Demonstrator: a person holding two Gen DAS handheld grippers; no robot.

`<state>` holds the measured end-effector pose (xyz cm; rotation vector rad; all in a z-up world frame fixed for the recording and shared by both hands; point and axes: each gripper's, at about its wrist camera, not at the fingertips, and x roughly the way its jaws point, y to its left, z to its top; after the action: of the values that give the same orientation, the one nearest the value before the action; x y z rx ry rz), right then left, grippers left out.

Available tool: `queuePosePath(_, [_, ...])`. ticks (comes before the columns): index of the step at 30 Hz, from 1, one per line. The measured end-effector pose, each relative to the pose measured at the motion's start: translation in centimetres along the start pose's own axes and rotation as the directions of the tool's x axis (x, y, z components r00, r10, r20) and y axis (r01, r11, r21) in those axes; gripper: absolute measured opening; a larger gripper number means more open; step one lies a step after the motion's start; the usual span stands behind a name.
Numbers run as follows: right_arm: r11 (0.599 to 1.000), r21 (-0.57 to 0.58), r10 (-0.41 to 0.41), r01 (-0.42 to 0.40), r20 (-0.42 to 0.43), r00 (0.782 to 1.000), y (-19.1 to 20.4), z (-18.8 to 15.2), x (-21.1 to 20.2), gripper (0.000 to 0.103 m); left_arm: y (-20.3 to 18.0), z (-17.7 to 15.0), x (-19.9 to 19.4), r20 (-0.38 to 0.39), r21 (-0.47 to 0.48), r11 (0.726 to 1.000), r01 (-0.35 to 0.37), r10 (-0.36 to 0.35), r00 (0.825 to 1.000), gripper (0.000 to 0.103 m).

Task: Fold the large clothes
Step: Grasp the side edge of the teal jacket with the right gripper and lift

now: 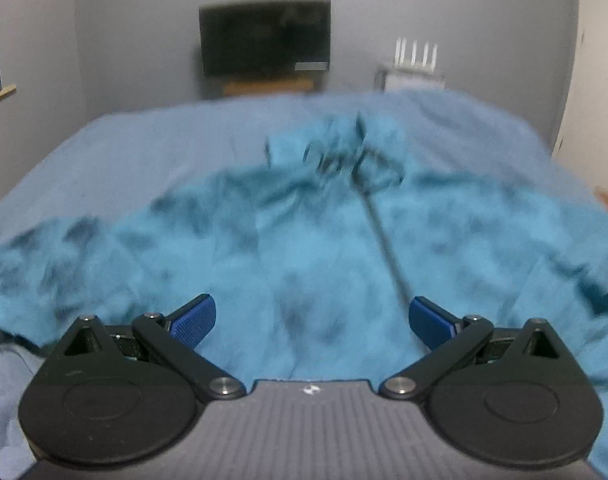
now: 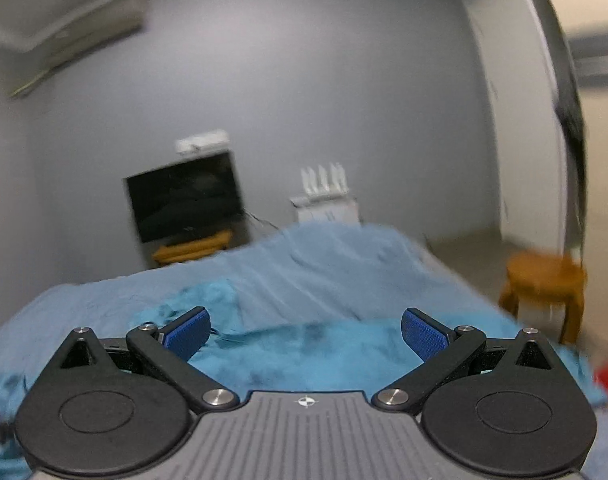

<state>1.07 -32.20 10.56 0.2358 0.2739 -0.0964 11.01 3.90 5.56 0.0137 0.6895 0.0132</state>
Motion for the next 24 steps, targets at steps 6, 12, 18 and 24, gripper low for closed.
queuePosePath(6, [0.933,0.263,-0.217,0.244,-0.129,0.968,-10.2,-1.5,4.9,0.103,1.9,-3.9,3.9,-0.086,-0.03,0.999,-0.011,0.008,0.996,0.103])
queuePosePath(12, [0.779,0.46,-0.386,0.425,-0.181,0.904,-18.5,-4.5,5.6,0.103,3.4,-3.5,4.0,-0.016,-0.122,0.99,0.073,-0.076,0.997,0.103])
queuePosePath(18, [0.67,0.492,-0.51,0.556,-0.239,0.826,-24.2,-8.4,6.6,0.1,3.9,-2.4,5.0,-0.011,-0.168,0.981,0.092,-0.095,0.995,0.103])
queuePosePath(24, [0.55,0.524,-0.539,0.65,-0.371,0.756,-30.0,-12.5,9.7,0.098,3.3,-2.2,6.4,-0.037,-0.132,0.989,0.063,-0.069,0.997,0.103])
